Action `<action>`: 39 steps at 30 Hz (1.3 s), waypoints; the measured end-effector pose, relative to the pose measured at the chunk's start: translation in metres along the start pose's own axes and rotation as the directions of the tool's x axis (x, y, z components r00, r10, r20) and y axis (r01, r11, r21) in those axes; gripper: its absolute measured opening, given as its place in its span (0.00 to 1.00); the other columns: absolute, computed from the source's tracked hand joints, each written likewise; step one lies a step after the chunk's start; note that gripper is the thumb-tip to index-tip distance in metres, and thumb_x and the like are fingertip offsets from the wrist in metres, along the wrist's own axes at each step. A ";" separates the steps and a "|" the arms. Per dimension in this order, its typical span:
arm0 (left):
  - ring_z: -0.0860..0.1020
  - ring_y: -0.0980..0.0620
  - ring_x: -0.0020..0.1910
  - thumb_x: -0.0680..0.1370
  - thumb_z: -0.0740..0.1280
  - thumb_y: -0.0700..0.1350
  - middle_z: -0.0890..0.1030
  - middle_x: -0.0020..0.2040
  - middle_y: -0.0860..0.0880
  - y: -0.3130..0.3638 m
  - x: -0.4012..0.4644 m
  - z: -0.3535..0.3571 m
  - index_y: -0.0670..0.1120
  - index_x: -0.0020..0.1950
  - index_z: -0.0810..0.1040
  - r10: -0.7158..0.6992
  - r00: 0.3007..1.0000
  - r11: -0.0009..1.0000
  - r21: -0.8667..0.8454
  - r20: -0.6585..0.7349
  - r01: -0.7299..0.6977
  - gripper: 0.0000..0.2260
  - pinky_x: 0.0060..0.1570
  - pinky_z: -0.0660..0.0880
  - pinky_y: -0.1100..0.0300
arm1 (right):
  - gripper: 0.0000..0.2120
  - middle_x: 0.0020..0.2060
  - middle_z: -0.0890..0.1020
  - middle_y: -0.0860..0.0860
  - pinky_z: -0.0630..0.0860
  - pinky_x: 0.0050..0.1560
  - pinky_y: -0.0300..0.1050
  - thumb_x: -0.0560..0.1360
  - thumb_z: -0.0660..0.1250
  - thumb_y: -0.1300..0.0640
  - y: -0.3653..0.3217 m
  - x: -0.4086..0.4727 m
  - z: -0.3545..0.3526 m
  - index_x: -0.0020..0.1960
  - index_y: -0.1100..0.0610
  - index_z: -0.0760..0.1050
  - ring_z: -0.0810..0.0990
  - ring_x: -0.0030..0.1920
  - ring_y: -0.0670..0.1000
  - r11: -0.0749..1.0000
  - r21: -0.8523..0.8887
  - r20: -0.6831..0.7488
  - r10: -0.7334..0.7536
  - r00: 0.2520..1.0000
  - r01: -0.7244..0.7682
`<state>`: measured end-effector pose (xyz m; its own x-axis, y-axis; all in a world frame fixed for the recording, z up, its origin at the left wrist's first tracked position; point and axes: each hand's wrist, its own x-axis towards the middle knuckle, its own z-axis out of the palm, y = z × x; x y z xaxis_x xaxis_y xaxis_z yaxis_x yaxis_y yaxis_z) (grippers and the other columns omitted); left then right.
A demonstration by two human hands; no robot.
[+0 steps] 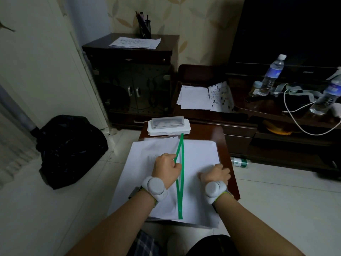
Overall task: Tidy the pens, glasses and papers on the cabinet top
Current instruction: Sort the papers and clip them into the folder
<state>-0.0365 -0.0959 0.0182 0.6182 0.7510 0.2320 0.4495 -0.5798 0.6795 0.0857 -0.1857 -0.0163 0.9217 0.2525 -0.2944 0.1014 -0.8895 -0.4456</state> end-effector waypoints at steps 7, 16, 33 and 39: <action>0.68 0.47 0.32 0.70 0.63 0.33 0.71 0.28 0.35 -0.007 0.003 0.002 0.34 0.33 0.76 -0.050 0.999 0.999 -0.021 0.000 0.050 0.07 0.44 0.74 0.52 | 0.37 0.63 0.66 0.59 0.69 0.62 0.49 0.63 0.78 0.50 -0.002 -0.001 0.006 0.65 0.60 0.65 0.66 0.64 0.59 0.999 -0.039 0.052 0.035 0.998 -0.033; 0.66 0.50 0.32 0.70 0.62 0.34 0.68 0.28 0.40 -0.009 0.003 0.001 0.44 0.35 0.69 -0.055 0.998 0.998 -0.008 0.033 0.055 0.07 0.45 0.75 0.52 | 0.18 0.60 0.68 0.59 0.73 0.55 0.49 0.73 0.67 0.59 0.002 -0.001 0.005 0.62 0.59 0.69 0.72 0.59 0.61 0.998 0.042 -0.031 -0.038 0.999 0.039; 0.70 0.47 0.34 0.70 0.62 0.34 0.71 0.29 0.39 -0.013 -0.003 -0.003 0.44 0.35 0.70 -0.117 0.990 0.992 0.056 0.083 0.112 0.06 0.41 0.67 0.59 | 0.14 0.58 0.79 0.59 0.73 0.55 0.47 0.79 0.60 0.53 0.008 -0.001 -0.031 0.58 0.59 0.77 0.77 0.58 0.61 0.980 0.174 0.046 -0.101 0.994 0.091; 0.72 0.46 0.36 0.71 0.62 0.34 0.72 0.30 0.39 -0.011 -0.003 -0.007 0.43 0.36 0.72 -0.108 0.991 0.994 0.043 0.083 0.105 0.06 0.44 0.70 0.59 | 0.13 0.56 0.80 0.59 0.73 0.54 0.47 0.79 0.58 0.52 0.005 -0.007 -0.031 0.55 0.55 0.79 0.78 0.56 0.62 0.972 0.178 0.042 -0.166 0.985 0.156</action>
<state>-0.0480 -0.0895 0.0145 0.6176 0.7803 0.0986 0.5392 -0.5113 0.6692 0.0919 -0.2038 0.0098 0.8755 0.4122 -0.2522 0.1754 -0.7574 -0.6289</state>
